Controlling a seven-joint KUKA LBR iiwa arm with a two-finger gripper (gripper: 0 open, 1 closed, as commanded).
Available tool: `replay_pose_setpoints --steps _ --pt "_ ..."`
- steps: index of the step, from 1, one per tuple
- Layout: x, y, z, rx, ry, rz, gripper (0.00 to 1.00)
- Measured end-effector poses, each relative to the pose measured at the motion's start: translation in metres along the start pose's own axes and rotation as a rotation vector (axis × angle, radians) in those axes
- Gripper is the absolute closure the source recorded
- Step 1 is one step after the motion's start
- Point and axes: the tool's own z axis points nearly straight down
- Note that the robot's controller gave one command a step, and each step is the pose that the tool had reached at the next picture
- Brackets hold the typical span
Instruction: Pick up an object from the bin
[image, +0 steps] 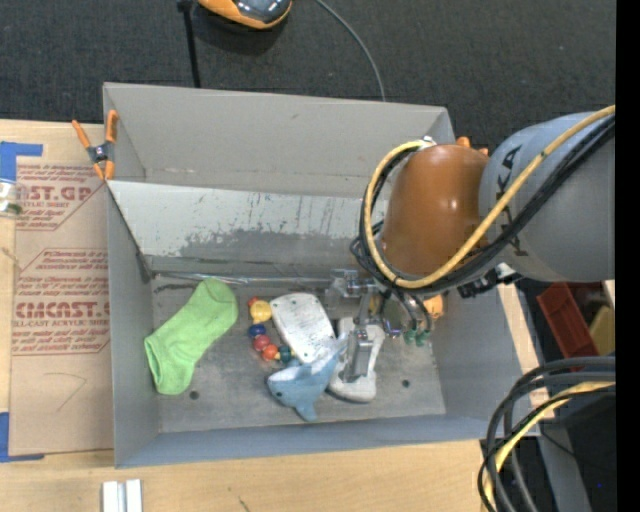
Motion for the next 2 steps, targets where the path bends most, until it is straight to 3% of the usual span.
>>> replay_pose_setpoints --steps 1,2 --pt "0.0 0.0 0.0 0.0 0.0 0.0 0.0" --pt "0.006 -0.001 0.021 0.001 -0.004 -0.044 0.0"
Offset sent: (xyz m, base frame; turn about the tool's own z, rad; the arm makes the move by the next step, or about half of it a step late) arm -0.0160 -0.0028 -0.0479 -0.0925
